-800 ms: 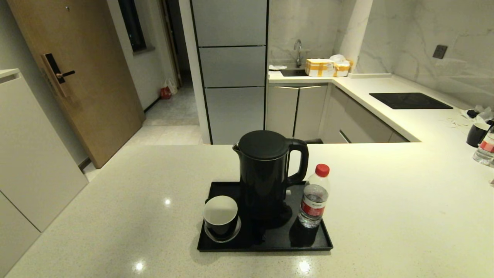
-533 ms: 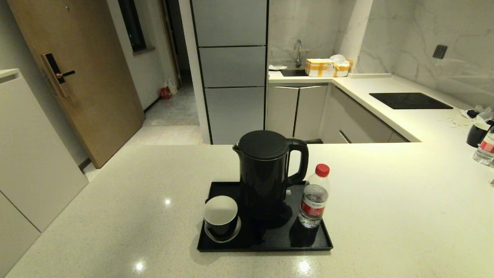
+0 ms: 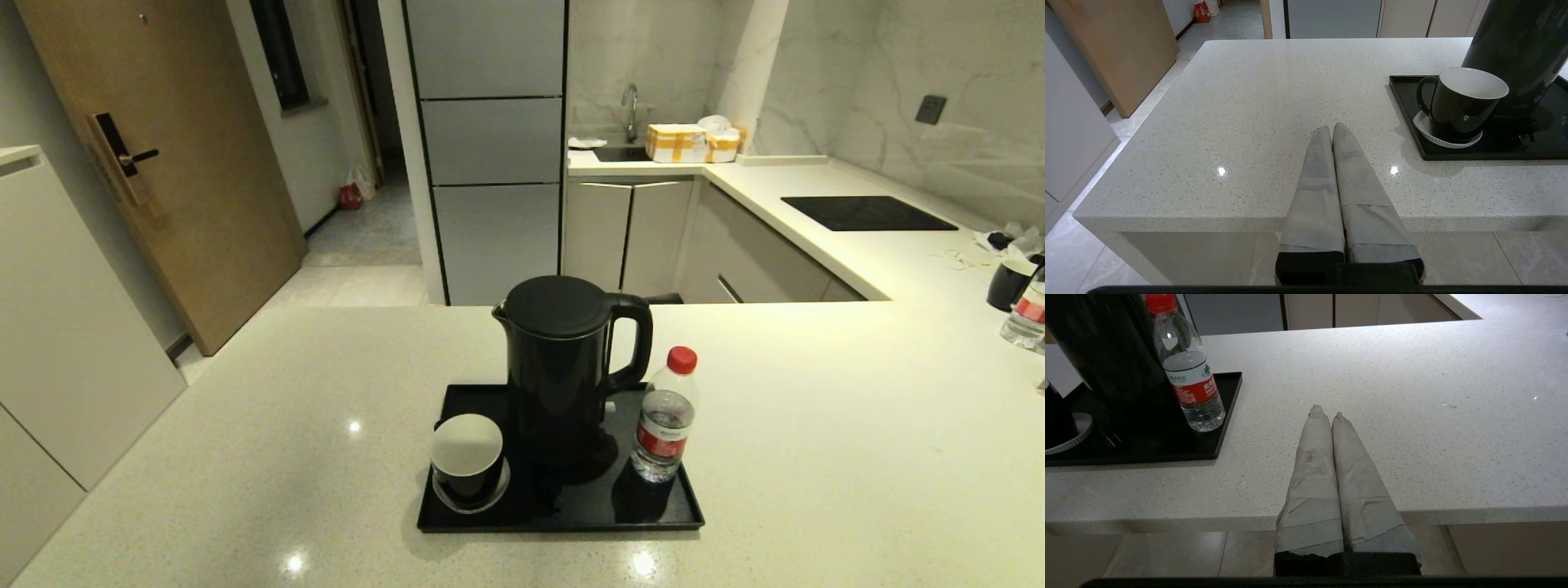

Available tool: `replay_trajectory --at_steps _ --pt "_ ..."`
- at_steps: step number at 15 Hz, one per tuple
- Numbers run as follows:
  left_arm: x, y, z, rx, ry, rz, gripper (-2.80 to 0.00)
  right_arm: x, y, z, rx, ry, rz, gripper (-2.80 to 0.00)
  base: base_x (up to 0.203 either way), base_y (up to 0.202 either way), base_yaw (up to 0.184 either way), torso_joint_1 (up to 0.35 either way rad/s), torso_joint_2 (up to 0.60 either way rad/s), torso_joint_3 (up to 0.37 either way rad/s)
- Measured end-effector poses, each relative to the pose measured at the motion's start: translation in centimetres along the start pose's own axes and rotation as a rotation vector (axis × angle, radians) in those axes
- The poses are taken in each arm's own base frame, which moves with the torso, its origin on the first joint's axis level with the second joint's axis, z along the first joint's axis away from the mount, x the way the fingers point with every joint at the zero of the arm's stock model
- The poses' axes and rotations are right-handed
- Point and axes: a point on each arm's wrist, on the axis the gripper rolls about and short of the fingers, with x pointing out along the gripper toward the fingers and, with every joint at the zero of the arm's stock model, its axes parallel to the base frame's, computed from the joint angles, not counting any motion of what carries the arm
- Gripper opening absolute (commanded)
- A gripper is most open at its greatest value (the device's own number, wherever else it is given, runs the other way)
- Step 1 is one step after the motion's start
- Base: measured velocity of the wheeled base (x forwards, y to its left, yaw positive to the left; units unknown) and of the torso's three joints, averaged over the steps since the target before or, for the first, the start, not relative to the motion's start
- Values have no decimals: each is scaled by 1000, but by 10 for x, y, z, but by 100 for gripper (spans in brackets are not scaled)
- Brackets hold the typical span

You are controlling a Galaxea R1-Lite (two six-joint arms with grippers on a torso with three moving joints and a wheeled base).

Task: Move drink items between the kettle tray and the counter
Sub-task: Pick up the tea cup

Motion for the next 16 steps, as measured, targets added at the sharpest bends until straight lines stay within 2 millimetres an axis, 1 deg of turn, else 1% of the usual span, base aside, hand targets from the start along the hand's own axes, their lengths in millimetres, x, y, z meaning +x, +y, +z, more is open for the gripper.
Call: replay_trajectory --at_steps 16 --pt "0 0 0 2 0 1 -280 0 0 0 2 1 1 -280 0 0 0 0 0 0"
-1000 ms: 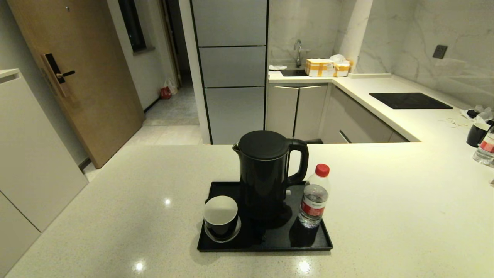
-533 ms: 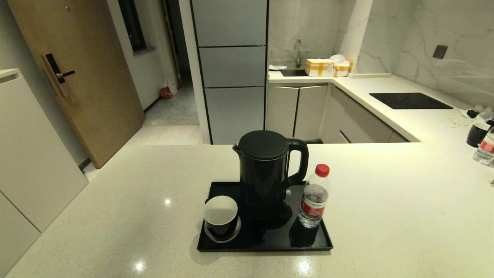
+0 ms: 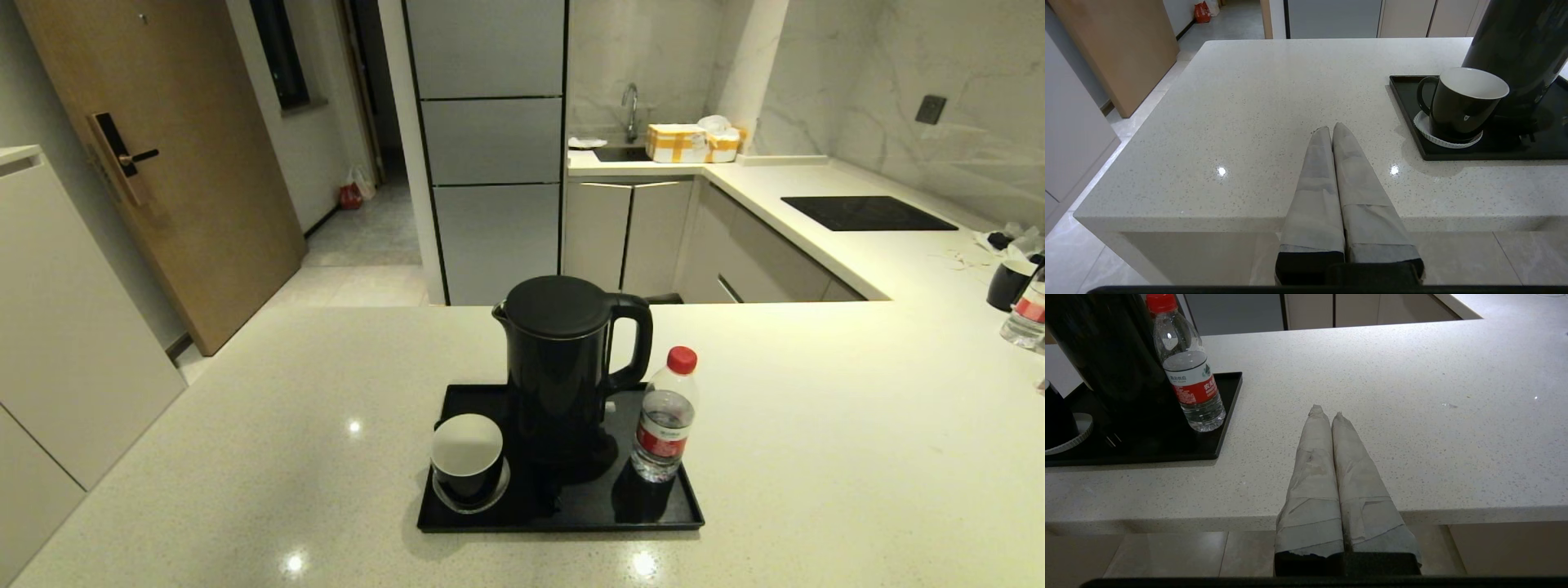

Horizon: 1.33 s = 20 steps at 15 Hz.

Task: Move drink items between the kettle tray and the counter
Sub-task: Pick up the tea cup

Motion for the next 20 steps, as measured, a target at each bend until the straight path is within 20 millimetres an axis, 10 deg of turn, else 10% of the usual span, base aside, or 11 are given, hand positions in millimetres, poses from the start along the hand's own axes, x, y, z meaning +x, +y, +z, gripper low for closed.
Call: replay_trajectory --at_steps 5,12,20 --pt "-4 0 17 17 11 2 -280 0 0 0 -3 -2 -2 -280 0 0 0 0 0 0" --pt "27 -1 128 -15 324 -105 -280 0 0 0 -3 -2 -1 -280 0 0 0 0 0 0" --pt "131 -17 74 133 742 -677 -280 0 0 0 -4 -2 -2 -280 0 0 0 0 0 0"
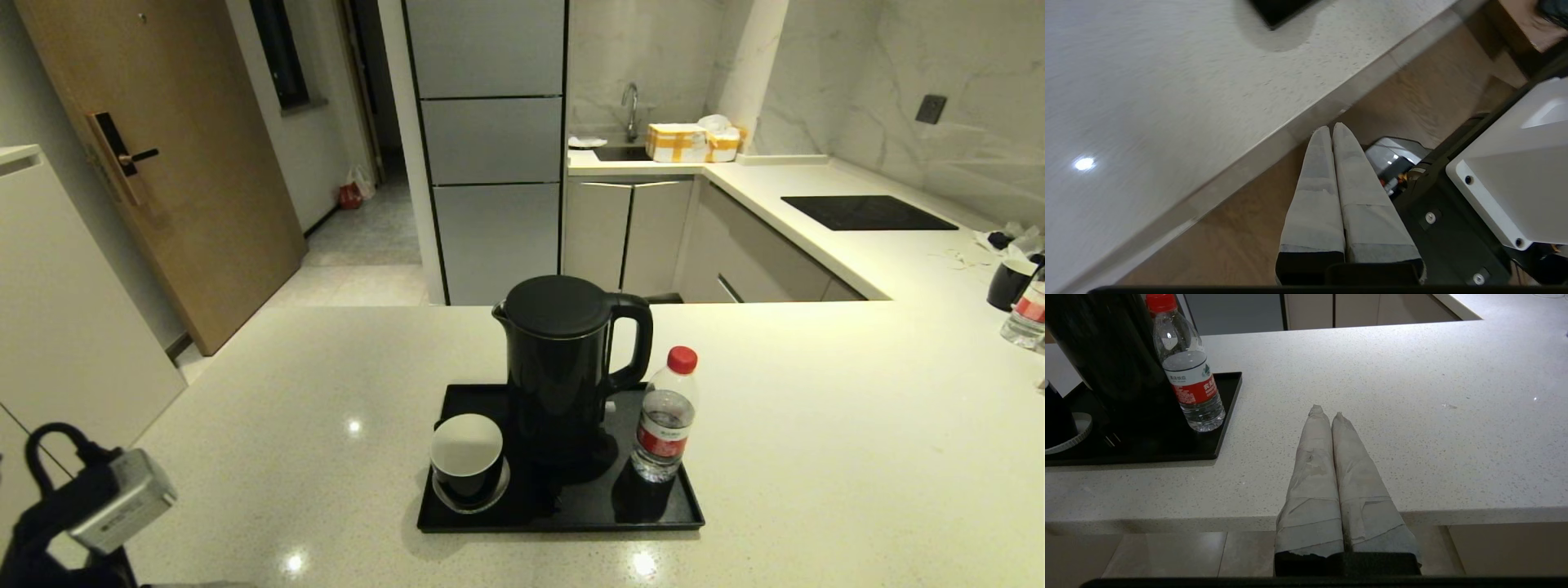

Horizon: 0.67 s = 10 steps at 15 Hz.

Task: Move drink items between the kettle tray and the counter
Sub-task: Pick up the tea cup

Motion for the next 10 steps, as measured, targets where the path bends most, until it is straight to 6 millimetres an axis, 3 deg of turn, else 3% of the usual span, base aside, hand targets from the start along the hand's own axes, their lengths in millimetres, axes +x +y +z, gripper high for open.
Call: replay_trajectory --at_steps 5,10 --pt "70 12 -4 121 -56 -110 -280 0 0 0 1 0 0 -280 0 0 0 0 0 0" --pt "131 7 -2 182 -153 -37 -280 0 0 0 1 0 0 -280 0 0 0 0 0 0"
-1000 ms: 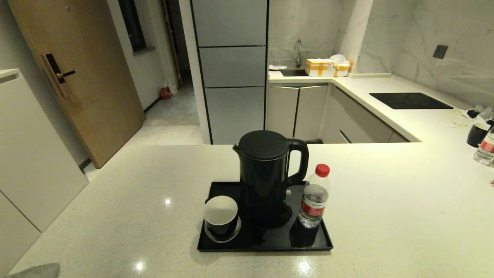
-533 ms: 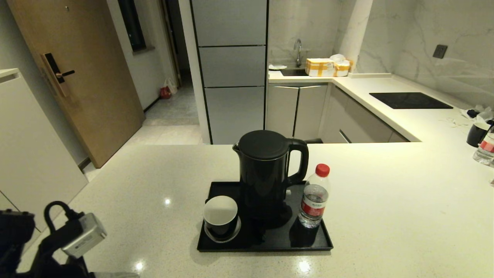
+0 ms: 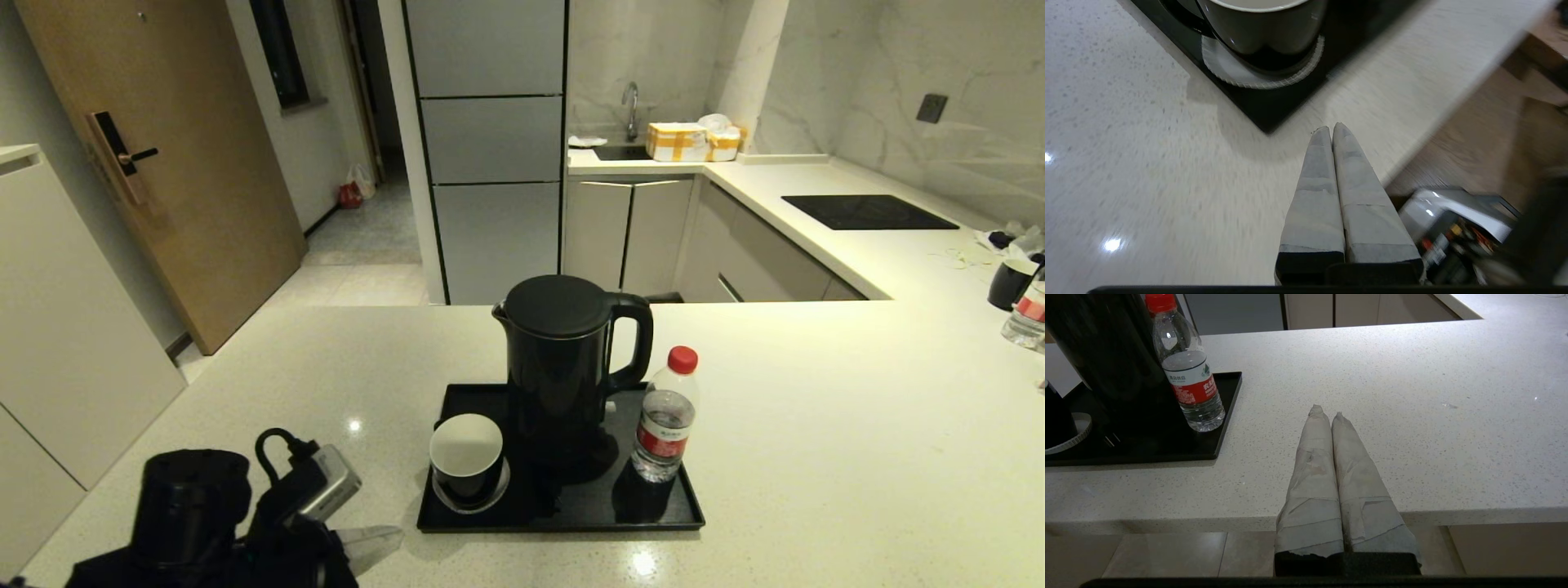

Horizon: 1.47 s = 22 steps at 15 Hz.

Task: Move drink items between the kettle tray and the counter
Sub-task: Pick up the tea cup

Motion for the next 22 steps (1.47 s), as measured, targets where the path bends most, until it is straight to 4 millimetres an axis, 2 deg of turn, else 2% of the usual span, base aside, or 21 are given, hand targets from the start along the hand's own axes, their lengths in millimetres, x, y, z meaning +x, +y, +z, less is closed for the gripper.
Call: replay_trajectory --at_steps 3,6,9,12,13,15,22 --pt "43 -8 -11 -12 2 100 -280 0 0 0 0 0 0 -280 0 0 0 0 0 0" --pt "71 -18 -9 -90 -67 186 -280 0 0 0 0 0 0 -280 0 0 0 0 0 0" --pt "81 -20 -11 -100 -59 221 -280 0 0 0 0 0 0 -280 0 0 0 0 0 0" --pt "81 -26 -14 -107 -44 253 -280 0 0 0 0 0 0 -280 0 0 0 0 0 0" --pt "78 -30 -17 -107 -26 248 0 0 0 0 0 0 0 -280 0 0 0 0 0 0" --pt "71 -36 -23 -100 13 249 0 0 0 0 0 0 0 -280 0 0 0 0 0 0" --pt "66 -38 -20 -106 -5 286 0 0 0 0 -1 0 0 -280 0 0 0 0 0 0"
